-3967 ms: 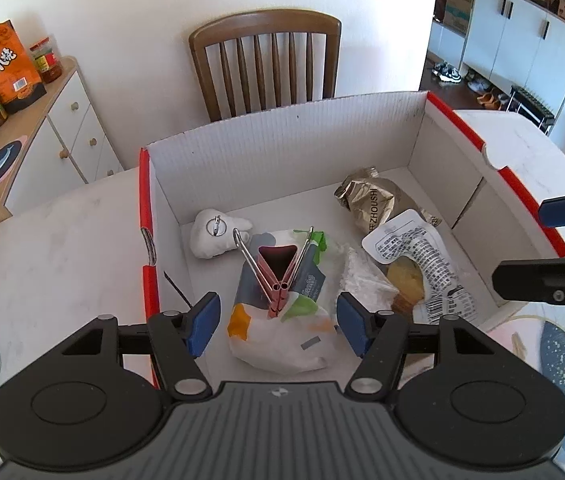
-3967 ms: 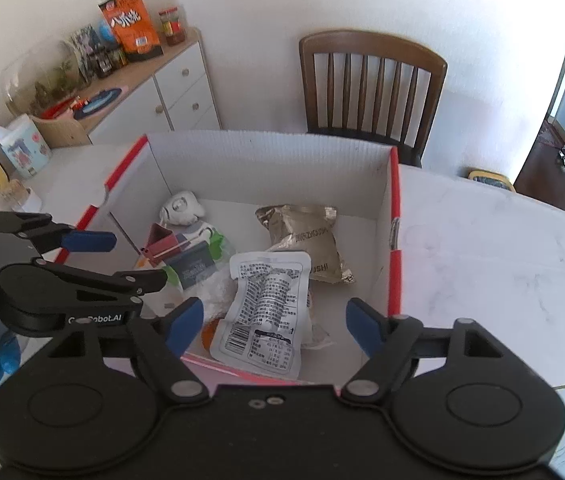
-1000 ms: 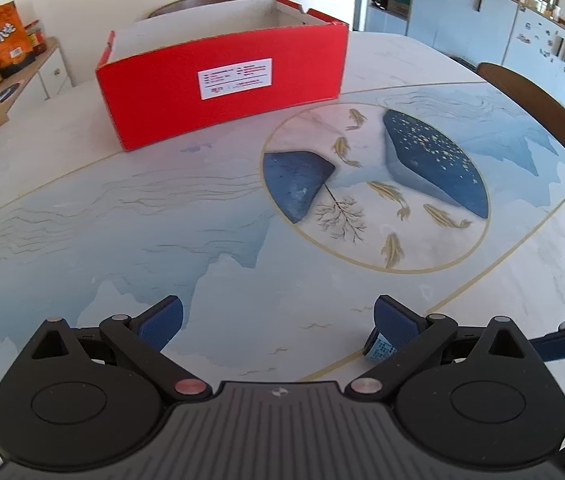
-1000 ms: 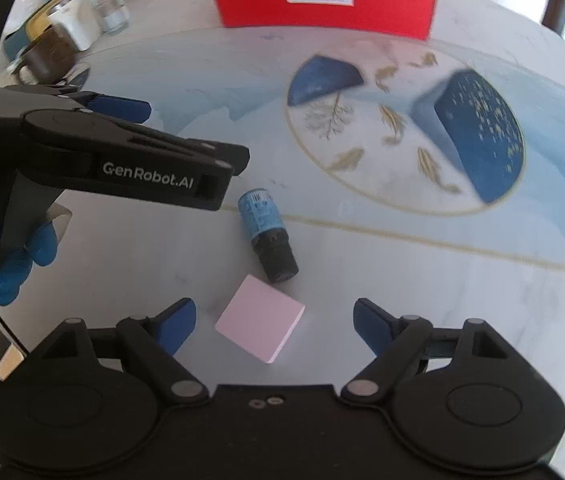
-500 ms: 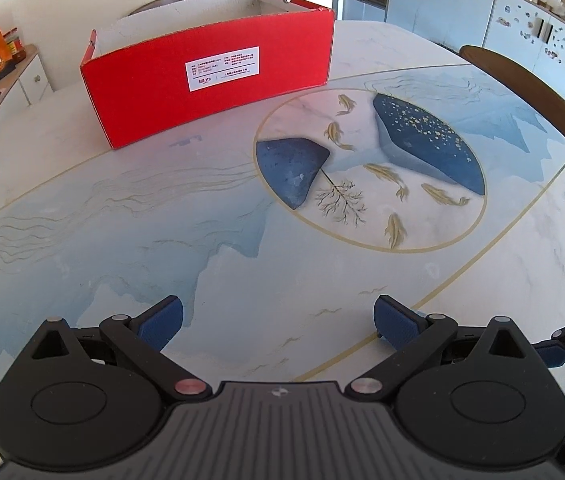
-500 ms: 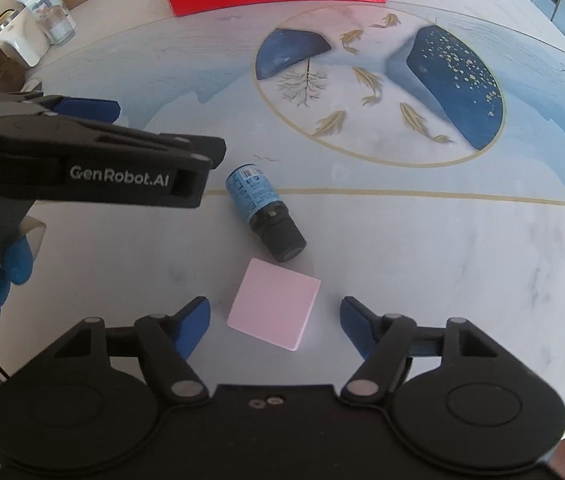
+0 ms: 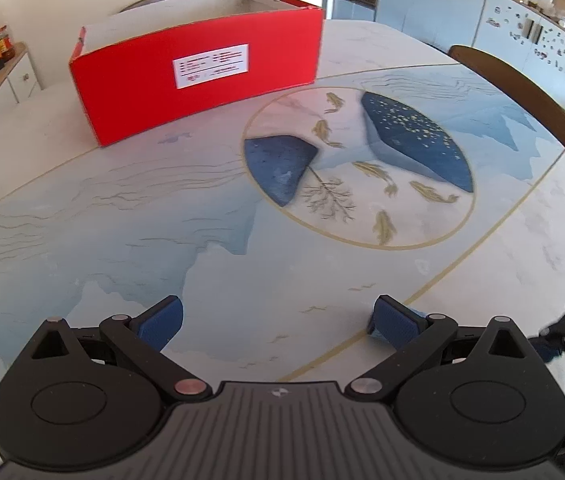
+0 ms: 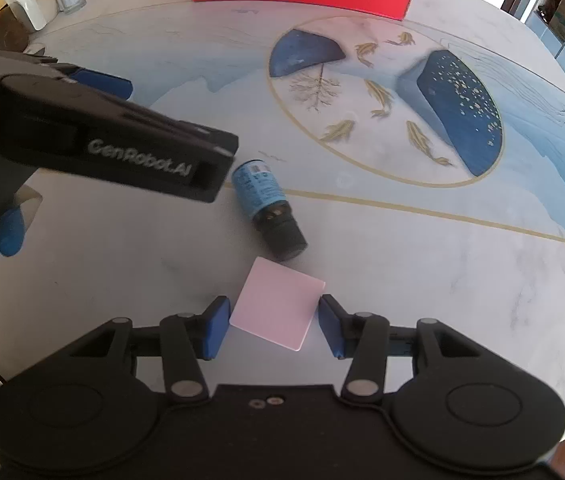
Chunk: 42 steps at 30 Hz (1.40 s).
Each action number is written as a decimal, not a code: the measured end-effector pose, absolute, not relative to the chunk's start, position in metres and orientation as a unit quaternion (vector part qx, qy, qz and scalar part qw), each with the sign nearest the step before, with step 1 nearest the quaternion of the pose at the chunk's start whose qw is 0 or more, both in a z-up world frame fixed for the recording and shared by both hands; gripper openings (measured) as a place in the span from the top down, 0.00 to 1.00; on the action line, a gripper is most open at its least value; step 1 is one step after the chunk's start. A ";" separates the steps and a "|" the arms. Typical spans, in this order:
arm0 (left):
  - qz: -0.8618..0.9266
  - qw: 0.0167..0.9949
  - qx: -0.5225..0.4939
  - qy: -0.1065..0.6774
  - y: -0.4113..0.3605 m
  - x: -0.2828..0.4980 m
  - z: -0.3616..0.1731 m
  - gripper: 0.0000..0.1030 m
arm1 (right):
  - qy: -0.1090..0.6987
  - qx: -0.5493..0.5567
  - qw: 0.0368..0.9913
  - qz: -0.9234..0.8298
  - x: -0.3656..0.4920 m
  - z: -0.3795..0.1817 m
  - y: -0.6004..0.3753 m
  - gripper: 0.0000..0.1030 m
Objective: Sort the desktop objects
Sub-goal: 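Move left gripper to the blue-labelled bottle while right gripper approaches the pink sponge, then close left gripper on the bottle while right gripper closes on the pink sponge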
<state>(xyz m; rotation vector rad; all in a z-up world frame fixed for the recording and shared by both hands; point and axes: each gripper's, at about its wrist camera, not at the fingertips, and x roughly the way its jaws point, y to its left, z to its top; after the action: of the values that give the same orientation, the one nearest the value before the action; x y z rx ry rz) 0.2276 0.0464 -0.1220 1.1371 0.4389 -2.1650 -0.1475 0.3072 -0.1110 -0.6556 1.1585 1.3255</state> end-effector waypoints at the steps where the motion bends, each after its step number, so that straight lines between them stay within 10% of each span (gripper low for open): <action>1: -0.827 0.318 0.433 0.165 0.048 0.226 -0.122 0.01 | 0.499 -0.281 0.590 0.569 -0.144 -0.112 0.307 0.53; 24: -0.851 0.222 0.462 0.115 0.091 0.183 -0.140 0.02 | 0.511 -0.270 0.597 0.556 -0.059 -0.131 0.303 0.53; 35: -0.847 0.229 0.467 0.107 0.100 0.170 -0.143 0.39 | 0.510 -0.277 0.582 0.570 -0.049 -0.132 0.307 0.53; 42: -0.838 0.241 0.474 0.120 0.102 0.166 -0.141 0.41 | 0.505 -0.278 0.567 0.588 -0.044 -0.133 0.308 0.54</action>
<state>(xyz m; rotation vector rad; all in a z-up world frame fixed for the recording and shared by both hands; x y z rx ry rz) 0.1658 0.1015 -0.1406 1.2975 0.3290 -2.2916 -0.0436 0.3078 -0.1329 -0.6534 1.1869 1.3817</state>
